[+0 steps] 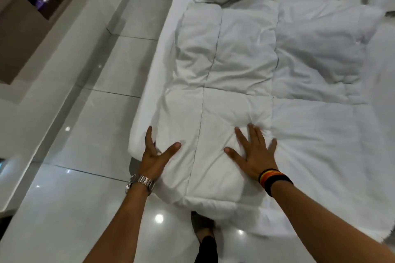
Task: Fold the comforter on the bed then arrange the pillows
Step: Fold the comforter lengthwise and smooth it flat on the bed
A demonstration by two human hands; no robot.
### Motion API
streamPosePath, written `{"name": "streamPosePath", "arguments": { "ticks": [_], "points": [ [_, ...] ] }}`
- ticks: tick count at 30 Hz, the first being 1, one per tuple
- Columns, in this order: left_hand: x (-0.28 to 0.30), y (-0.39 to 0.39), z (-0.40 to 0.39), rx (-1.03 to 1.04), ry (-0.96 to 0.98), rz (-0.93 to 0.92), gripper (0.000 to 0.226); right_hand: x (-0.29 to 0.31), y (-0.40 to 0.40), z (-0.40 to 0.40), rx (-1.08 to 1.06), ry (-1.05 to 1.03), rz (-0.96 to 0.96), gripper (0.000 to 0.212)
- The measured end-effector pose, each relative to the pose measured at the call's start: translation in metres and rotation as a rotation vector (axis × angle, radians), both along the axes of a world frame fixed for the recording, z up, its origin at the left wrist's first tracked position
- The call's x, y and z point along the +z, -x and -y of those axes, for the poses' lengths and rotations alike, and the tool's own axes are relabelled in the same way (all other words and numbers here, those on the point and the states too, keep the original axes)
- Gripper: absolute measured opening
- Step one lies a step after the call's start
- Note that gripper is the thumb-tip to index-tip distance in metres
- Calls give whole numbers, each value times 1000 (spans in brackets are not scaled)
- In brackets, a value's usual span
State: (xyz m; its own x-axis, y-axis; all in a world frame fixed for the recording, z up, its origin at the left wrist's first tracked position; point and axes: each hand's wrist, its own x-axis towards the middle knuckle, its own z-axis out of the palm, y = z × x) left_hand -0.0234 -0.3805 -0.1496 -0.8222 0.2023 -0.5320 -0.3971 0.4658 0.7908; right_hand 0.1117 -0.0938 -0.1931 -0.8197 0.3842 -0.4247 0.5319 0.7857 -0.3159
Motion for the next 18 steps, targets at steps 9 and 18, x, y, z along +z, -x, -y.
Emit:
{"name": "streamPosePath", "arguments": {
  "ticks": [9,18],
  "points": [
    [48,-45,19,-466,63,-144,153,8,-11,17,31,49,-72,93],
    [67,-104,19,-67,249,-395,116,46,-47,18,53,74,-172,93]
  ]
}}
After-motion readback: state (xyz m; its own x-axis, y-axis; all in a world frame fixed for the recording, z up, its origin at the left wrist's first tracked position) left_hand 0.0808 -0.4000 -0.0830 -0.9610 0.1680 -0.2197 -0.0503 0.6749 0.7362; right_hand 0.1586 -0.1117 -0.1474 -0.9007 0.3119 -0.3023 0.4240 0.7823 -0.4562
